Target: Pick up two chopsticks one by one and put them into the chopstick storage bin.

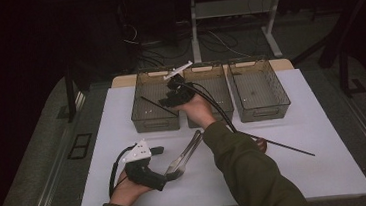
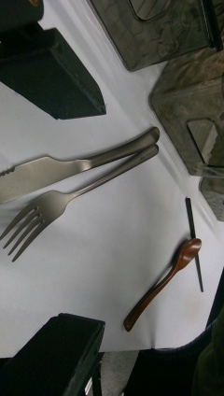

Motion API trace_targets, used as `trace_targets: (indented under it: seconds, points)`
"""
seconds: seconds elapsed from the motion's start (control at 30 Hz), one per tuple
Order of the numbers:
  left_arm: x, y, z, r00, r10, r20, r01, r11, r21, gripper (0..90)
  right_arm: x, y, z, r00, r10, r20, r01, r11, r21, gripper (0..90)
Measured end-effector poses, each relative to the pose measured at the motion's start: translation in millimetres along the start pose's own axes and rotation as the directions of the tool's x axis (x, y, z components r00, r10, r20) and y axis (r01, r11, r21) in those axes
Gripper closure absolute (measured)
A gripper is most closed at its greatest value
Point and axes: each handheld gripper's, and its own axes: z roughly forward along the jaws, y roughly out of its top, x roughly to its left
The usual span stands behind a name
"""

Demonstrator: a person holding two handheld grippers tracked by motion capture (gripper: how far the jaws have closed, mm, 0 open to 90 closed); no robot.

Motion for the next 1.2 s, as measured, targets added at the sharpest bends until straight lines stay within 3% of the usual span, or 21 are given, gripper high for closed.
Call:
trace_targets:
  seconds: [0.13,0.17,0.27,0.47,0.7,0.8,1.0,1.2]
  points:
    - [0.4,0.0,-0.4,1.0,0.003,-0.003,-0.003,1.0,-0.001,0.0,0.3,-5.2,-8.3,0.9998,-0.006,-0.018,0.006,1.0,0.001,57.3]
    - [0.6,0.1,-0.5,1.0,0.006,-0.004,-0.006,1.0,-0.002,0.0,1.3,-9.1,-15.0,0.9994,-0.01,-0.032,0.011,1.0,0.011,67.0]
    - [0.0,-0.1,0.0,1.0,0.001,-0.005,-0.001,1.0,-0.002,0.0,2.6,-16.1,-26.5,0.9983,-0.033,-0.048,0.034,0.999,0.018,77.0]
    - [-0.1,-0.1,0.2,1.0,0.005,-0.006,-0.005,1.0,0.002,0.0,1.8,-28.5,-38.6,0.9968,-0.045,-0.066,0.048,0.998,0.051,88.2]
    - [0.7,-0.2,-0.1,0.9999,0.009,-0.008,-0.009,0.9999,0.011,0.0,6.6,-36.7,-42.9,0.9949,-0.059,-0.082,0.065,0.995,0.08,88.7]
    - [0.4,-0.2,0.1,1.0,0.006,-0.007,-0.006,1.0,0.008,0.0,8.1,-38.6,-37.9,0.9958,-0.066,-0.063,0.072,0.992,0.101,88.7]
    - [1.2,-0.4,-0.7,1.0,0.004,-0.008,-0.004,1.0,0.006,0.0,6.8,-38.7,-26.7,0.9971,-0.054,-0.053,0.059,0.993,0.099,88.7]
    - [1.2,-0.3,-0.5,1.0,0.004,-0.007,-0.004,1.0,0.007,0.0,4.3,-38.0,-26.3,0.9978,-0.049,-0.045,0.053,0.995,0.087,88.8]
